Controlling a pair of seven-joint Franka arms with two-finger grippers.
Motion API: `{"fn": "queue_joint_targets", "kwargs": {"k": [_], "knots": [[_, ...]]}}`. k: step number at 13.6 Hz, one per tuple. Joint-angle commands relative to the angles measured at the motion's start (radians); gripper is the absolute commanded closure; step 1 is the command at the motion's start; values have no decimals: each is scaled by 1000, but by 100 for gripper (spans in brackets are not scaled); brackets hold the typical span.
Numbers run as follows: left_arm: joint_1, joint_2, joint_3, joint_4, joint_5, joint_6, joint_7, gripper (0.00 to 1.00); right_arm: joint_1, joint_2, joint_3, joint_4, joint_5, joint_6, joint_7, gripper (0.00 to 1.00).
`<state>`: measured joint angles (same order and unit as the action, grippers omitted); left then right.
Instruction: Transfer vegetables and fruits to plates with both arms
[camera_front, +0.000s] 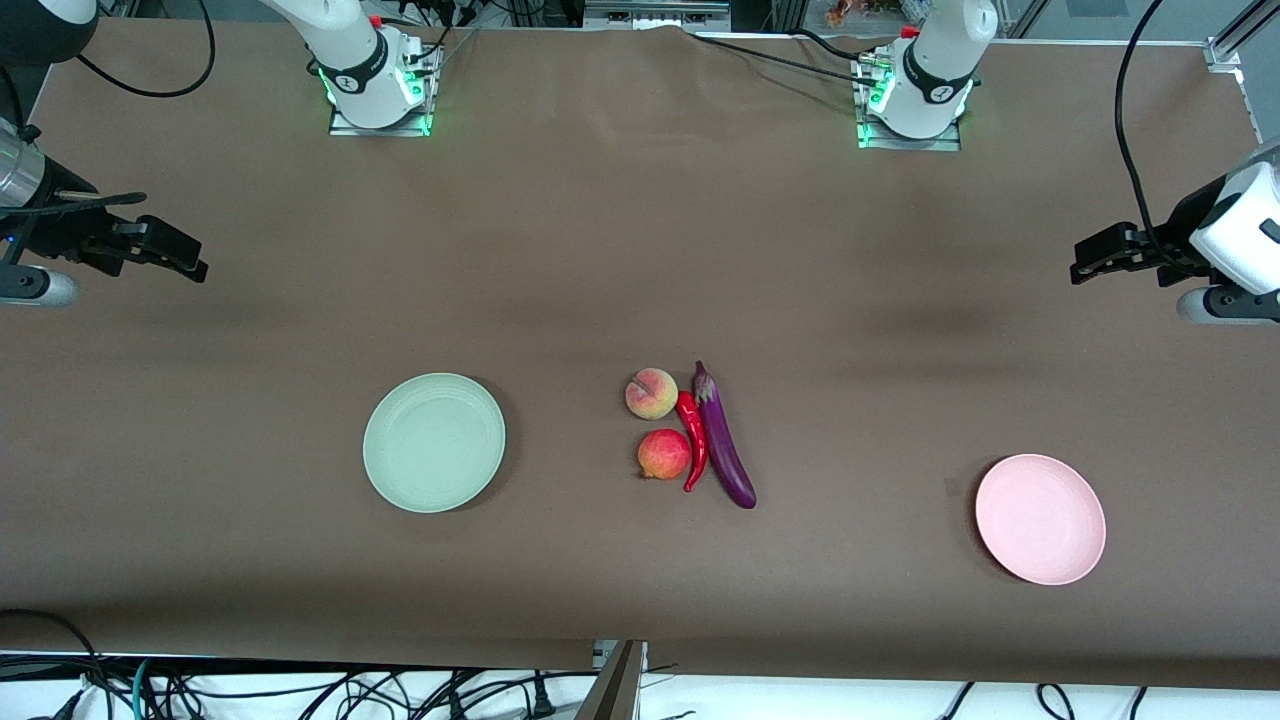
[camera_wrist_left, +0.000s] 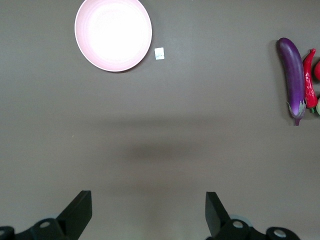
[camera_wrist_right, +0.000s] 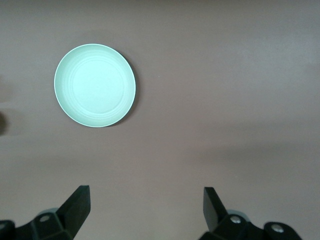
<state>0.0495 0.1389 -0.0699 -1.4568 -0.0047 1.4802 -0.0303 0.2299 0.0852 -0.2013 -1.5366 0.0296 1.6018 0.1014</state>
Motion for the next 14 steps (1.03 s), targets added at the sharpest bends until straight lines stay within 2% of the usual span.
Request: {"fn": "queue_joint_targets", "kwargs": {"k": [1,6,8,11,14], "knots": [[-5,-18,9,-19,-6,11,9,0,-6,-10,3,-7,-7,-3,-12,0],[4,-10,9,-19,-8,11,0,0,-6,-10,3,-7,-7,-3,-11,0],[7,22,9,-22,-5,35,9,0,-6,-10,3,-7,-7,-3,-12,0],[12,44,9,-56,-8,41,10,0,-6,-10,3,-7,-7,-3,-11,0],[4,91,7,-65,-8,145,7,0,-6,-10,3,-7,-7,-3,-11,0]]}}
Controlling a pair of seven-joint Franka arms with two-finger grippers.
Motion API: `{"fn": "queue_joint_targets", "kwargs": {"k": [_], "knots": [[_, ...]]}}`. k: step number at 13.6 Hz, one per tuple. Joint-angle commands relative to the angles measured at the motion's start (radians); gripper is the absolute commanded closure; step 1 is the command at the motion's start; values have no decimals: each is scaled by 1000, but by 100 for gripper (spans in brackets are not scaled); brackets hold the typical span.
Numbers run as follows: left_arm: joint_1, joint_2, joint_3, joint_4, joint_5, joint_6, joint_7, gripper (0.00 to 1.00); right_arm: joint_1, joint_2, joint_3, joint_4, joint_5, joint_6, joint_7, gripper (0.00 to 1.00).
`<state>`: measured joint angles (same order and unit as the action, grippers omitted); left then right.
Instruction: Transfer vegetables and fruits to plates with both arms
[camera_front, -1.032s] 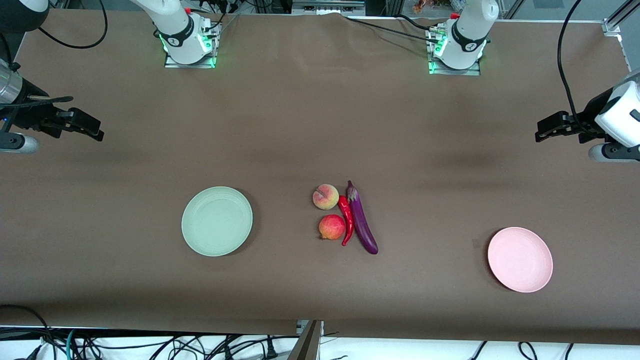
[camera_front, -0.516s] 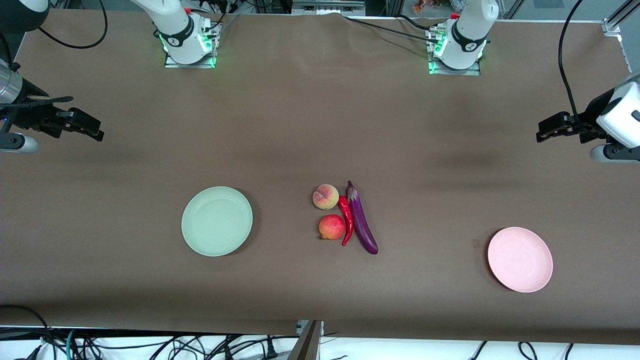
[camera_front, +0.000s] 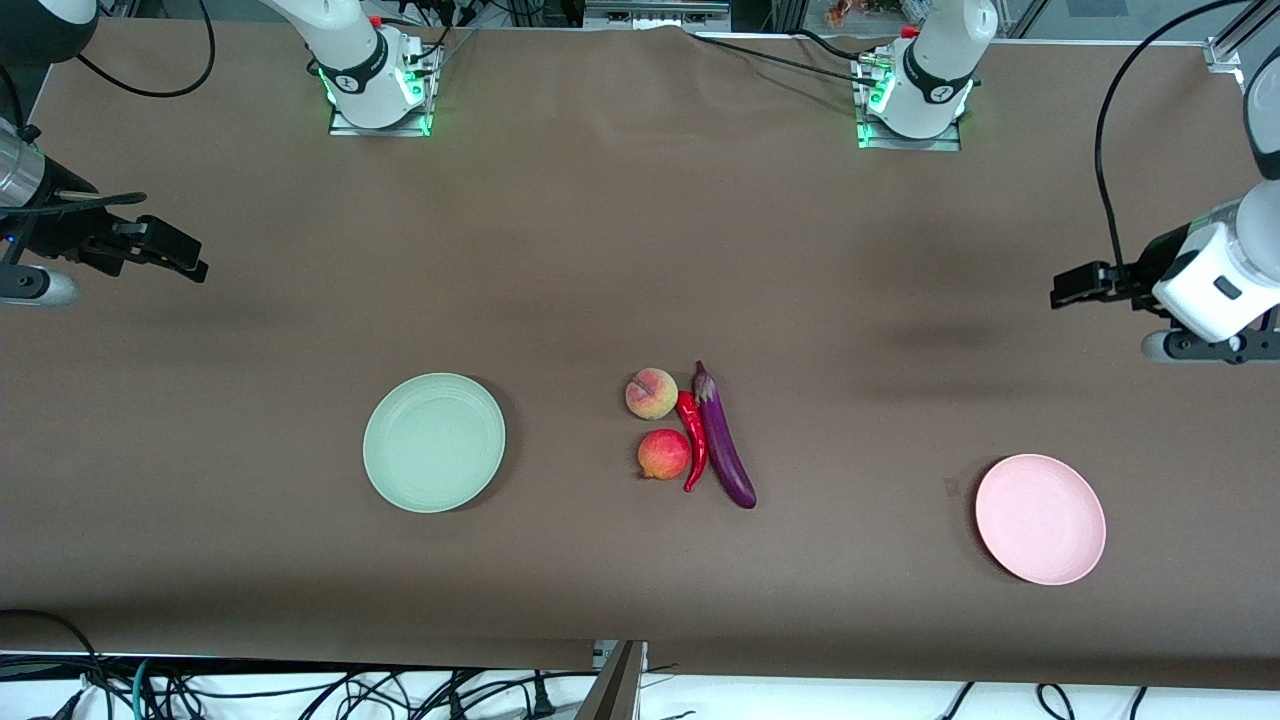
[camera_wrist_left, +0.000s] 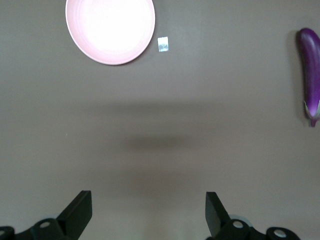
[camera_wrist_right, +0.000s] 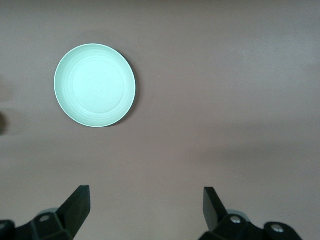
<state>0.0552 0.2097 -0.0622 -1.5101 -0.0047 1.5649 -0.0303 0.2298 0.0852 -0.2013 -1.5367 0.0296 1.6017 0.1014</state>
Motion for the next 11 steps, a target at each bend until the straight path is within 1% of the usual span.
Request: {"fn": "queue_joint_targets", "kwargs": {"k": [1,3,5,6,8,11], "knots": [[-5,49,-5,-24,-9,110,4,0,-6,-10,3,-7,-7,-3,-11,0],[-11,106,-17,-48,-26,234,-7,0,-6,-10,3,-7,-7,-3,-11,0],[-35,204,-24,-48,-69,375,-35,0,-6,-10,3,-7,-7,-3,-11,0],[-55,245,-25,-48,-84,448,-84,0,-6,-10,3,-7,-7,-3,-12,0],[-95,316,-30,-41,-80,553,-210,0,-6,-10,3,-7,-7,-3,-11,0],[-199,434,-28,-27,-75,722,-354,0,-6,-10,3,-7,-7,-3,-11,0]]}}
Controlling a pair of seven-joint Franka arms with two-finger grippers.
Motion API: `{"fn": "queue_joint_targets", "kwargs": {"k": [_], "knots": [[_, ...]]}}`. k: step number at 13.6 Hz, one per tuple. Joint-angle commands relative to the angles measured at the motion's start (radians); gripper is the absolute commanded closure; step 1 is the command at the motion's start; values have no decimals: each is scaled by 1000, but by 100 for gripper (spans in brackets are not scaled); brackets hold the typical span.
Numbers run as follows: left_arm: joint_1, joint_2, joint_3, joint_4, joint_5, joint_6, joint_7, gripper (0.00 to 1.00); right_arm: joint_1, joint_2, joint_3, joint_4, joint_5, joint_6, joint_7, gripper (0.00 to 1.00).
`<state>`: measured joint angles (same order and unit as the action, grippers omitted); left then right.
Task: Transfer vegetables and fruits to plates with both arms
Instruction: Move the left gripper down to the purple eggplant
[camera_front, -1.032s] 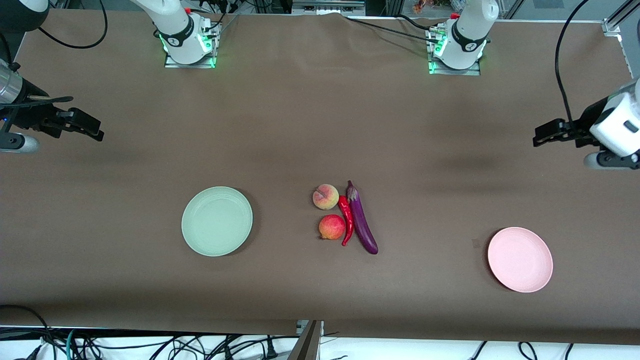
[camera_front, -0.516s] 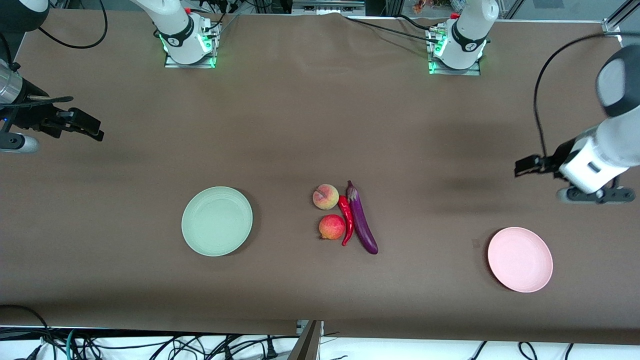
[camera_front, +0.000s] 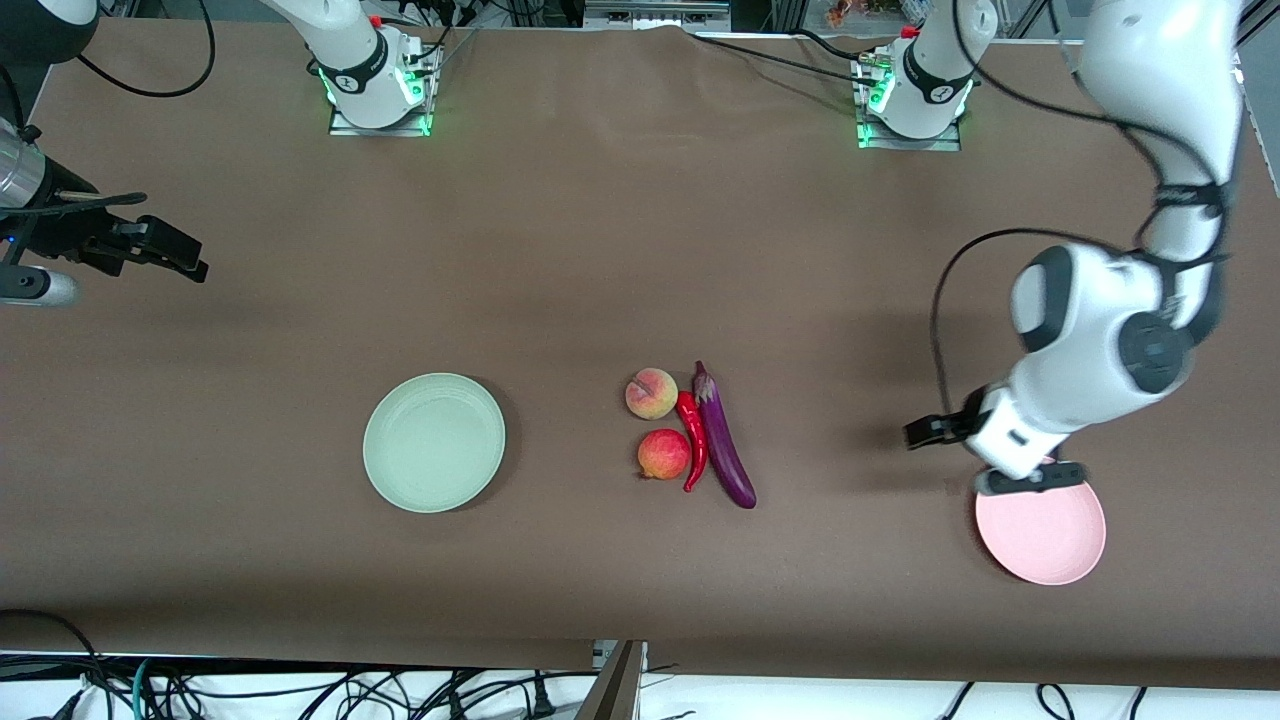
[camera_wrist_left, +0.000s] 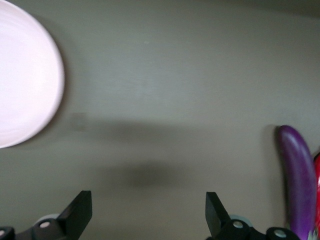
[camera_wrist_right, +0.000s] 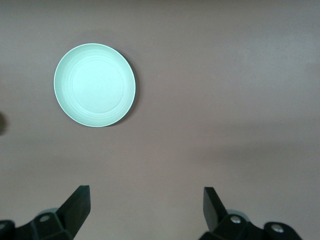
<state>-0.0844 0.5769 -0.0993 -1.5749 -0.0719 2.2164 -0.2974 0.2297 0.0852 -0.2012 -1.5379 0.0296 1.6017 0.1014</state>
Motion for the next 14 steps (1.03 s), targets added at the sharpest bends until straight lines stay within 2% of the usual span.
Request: {"fn": "queue_joint_targets", "kwargs": {"k": [1,8,12,14], "knots": [[-93,95,10,48,-8,113,-145,0,-6,-10,3,-5,-7,-3,-11,0],[-238,257,12,246,7,126,-448,0,-4,-10,3,-4,-7,0,-11,0],[-294,293,10,251,72,143,-473,0,-3,-8,3,4,-7,23,-8,0],[-305,307,10,246,78,172,-473,0,5,30,5,4,1,125,-9,0]]}}
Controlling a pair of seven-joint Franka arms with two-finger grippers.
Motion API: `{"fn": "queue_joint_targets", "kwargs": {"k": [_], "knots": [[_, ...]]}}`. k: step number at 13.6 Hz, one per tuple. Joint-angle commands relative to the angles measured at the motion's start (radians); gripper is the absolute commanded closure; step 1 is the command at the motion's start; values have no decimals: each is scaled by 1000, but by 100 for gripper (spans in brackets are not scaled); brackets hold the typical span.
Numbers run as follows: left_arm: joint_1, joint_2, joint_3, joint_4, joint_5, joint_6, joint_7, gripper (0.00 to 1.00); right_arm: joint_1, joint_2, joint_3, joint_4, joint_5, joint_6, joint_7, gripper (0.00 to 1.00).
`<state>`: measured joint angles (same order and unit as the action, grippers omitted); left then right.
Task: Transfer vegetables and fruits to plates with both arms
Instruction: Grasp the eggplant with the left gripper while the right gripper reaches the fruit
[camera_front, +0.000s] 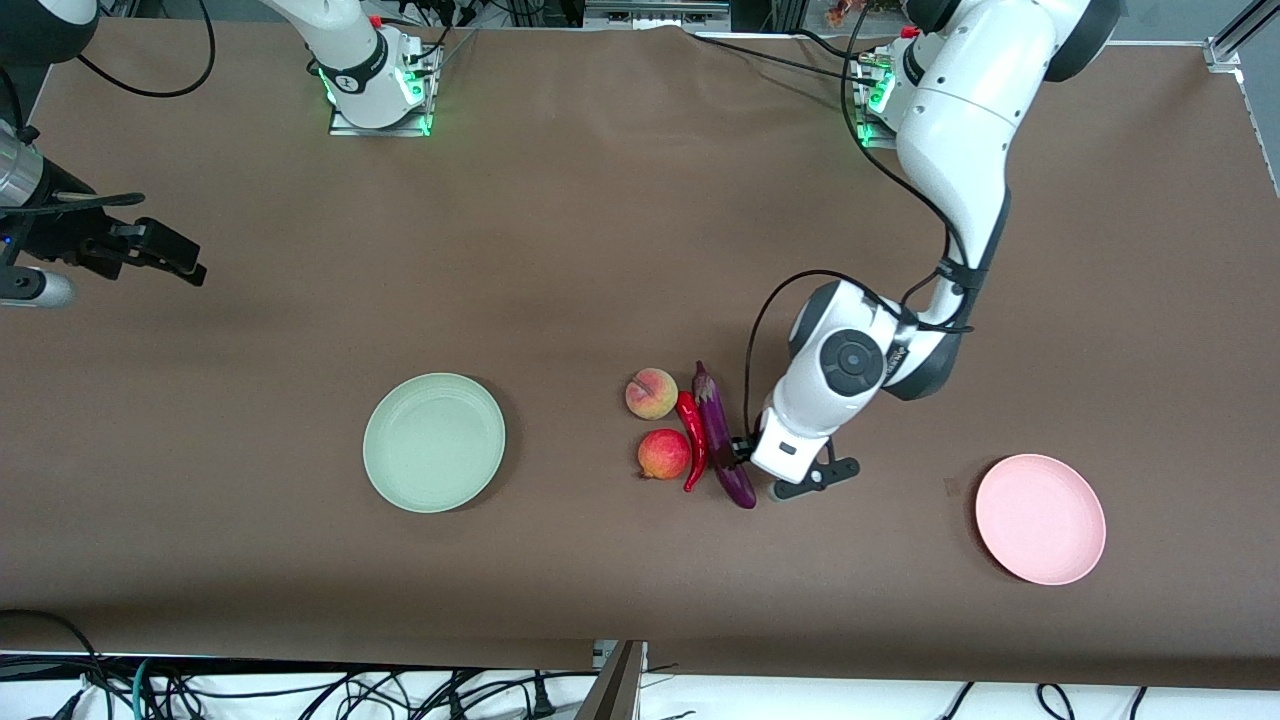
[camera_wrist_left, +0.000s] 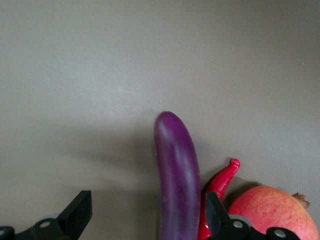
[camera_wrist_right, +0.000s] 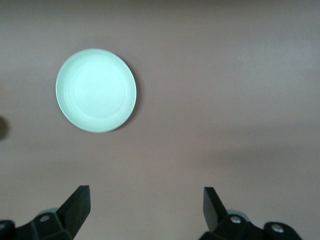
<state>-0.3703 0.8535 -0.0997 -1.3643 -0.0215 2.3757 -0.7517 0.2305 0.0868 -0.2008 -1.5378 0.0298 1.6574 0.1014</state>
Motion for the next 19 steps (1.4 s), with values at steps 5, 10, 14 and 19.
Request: {"fn": "queue_joint_targets", "kwargs": {"k": [5,10,14,19], "knots": [[-55,59,9,27,54,31,-20,6,88,214,29,8,9,224,6,0],[-56,61,8,11,74,34,-72,74,173,399,35,7,24,399,6,0],[-62,76,6,-25,74,140,-74,72,251,511,55,100,45,482,137,0],[8,18,8,-9,67,21,31,100,306,681,199,197,79,810,455,0]]}}
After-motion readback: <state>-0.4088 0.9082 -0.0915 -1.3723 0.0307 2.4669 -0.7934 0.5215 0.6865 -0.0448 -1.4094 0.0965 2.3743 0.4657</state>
